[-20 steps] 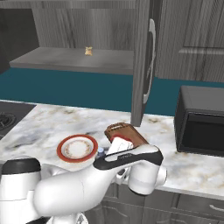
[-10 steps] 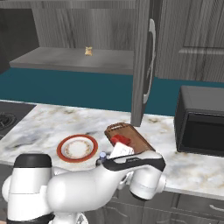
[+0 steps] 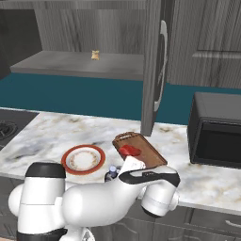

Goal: Pick the steak from the plate and place it on the cutting board. Then pick the condiment bottle from the cabinet and place it next to the cutting board.

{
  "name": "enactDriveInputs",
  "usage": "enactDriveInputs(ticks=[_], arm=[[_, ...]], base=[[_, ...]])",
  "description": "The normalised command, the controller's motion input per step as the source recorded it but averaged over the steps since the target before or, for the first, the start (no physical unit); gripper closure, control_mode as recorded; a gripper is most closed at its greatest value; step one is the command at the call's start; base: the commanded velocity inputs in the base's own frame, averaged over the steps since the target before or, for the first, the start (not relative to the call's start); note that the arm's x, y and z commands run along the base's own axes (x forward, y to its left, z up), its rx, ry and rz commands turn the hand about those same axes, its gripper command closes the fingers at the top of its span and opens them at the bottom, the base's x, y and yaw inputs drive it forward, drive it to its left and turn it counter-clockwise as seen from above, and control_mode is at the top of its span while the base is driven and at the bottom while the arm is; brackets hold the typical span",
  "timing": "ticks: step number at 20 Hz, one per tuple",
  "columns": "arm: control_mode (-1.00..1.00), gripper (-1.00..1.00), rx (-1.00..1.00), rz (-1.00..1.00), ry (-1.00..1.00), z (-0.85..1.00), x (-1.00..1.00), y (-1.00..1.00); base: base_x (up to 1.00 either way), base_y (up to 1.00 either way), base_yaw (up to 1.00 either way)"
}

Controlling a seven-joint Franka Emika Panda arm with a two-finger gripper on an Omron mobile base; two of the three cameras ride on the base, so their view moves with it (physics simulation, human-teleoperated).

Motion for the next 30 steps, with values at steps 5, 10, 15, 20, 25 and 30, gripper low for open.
enactDriveInputs(ticks=[5,10,15,20,25,30], arm=[[-1.00,1.00,-0.01,-0.02,0.00,0.00,0.08,-0.11],[-1.00,1.00,-0.04,-0.05,0.00,0.00,0.20,-0.02],[-1.00,1.00,-0.07,-0.07,0.00,-0.07,0.24,0.00],[-1.00,1.00,-0.08,-0.07,0.00,-0.18,0.20,0.00],[-1.00,1.00,-0.07,-0.06,0.00,-0.34,0.18,0.00],[-1.00,1.00,-0.02,-0.04,0.00,-0.38,0.20,0.00]], base=[[0.00,0.00,0.00],[0.00,0.00,0.00],[0.00,0.00,0.00],[0.00,0.00,0.00],[0.00,0.00,0.00],[0.00,0.00,0.00]])
